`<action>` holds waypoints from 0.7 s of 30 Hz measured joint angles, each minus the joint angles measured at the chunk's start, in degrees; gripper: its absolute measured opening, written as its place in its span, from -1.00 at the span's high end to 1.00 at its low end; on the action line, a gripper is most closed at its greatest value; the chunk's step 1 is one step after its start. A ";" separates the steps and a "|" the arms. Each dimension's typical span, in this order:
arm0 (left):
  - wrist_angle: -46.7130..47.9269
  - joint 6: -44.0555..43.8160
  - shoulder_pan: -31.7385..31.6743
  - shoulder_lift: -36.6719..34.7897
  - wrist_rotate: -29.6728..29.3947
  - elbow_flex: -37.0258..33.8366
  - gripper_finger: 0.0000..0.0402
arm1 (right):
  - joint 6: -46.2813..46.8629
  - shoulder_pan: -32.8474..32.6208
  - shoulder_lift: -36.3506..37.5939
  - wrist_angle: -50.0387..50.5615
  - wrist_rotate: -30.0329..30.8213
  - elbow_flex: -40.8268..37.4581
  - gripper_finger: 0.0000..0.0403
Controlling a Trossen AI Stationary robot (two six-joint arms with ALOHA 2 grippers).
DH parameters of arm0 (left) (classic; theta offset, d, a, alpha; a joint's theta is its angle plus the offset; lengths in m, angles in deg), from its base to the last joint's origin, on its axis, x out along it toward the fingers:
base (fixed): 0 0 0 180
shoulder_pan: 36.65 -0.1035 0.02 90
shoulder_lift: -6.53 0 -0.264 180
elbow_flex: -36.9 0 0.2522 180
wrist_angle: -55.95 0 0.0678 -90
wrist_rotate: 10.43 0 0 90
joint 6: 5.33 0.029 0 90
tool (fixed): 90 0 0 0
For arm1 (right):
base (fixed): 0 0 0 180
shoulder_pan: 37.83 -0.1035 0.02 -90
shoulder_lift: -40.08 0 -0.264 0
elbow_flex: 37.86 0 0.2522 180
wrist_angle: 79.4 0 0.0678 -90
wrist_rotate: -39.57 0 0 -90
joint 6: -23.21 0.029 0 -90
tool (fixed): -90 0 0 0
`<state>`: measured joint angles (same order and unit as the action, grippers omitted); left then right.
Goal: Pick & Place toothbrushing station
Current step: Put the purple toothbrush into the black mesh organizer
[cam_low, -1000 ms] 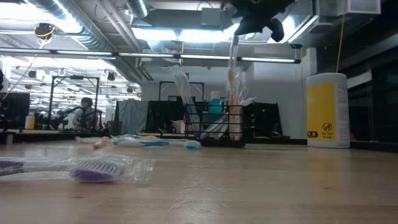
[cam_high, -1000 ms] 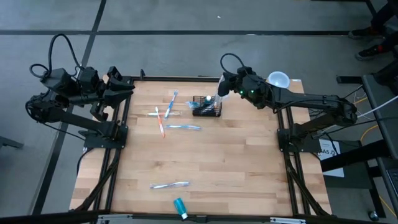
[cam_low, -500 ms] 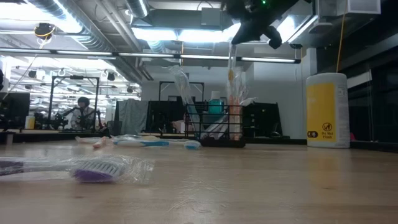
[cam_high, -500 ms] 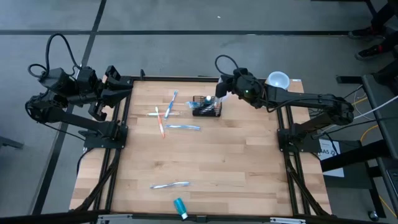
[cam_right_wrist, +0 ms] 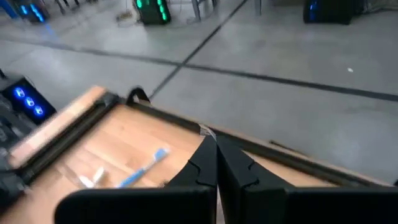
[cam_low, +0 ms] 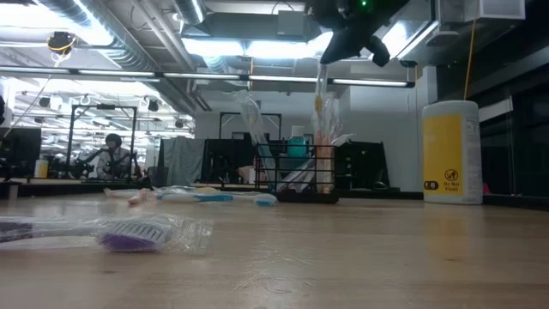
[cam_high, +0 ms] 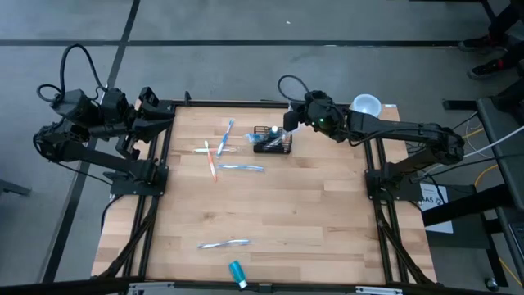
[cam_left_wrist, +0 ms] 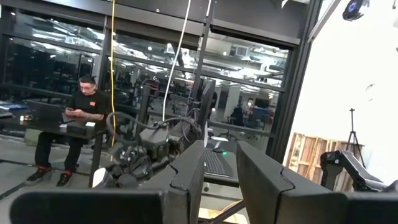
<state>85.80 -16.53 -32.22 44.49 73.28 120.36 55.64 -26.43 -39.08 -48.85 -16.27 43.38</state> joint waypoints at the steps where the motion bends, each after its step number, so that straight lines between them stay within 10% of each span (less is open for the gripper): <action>1: 0.00 0.00 -0.01 0.00 0.00 0.00 0.56 | 0.11 -0.03 -0.22 0.78 -0.30 -0.08 1.00; 21: 0.27 0.00 0.00 -1.59 -0.01 0.00 0.56 | 7.46 -0.15 -7.93 5.82 -5.27 -0.11 1.00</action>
<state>86.07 -16.53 -32.22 42.90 73.27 120.36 63.10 -26.59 -47.01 -43.04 -21.54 43.27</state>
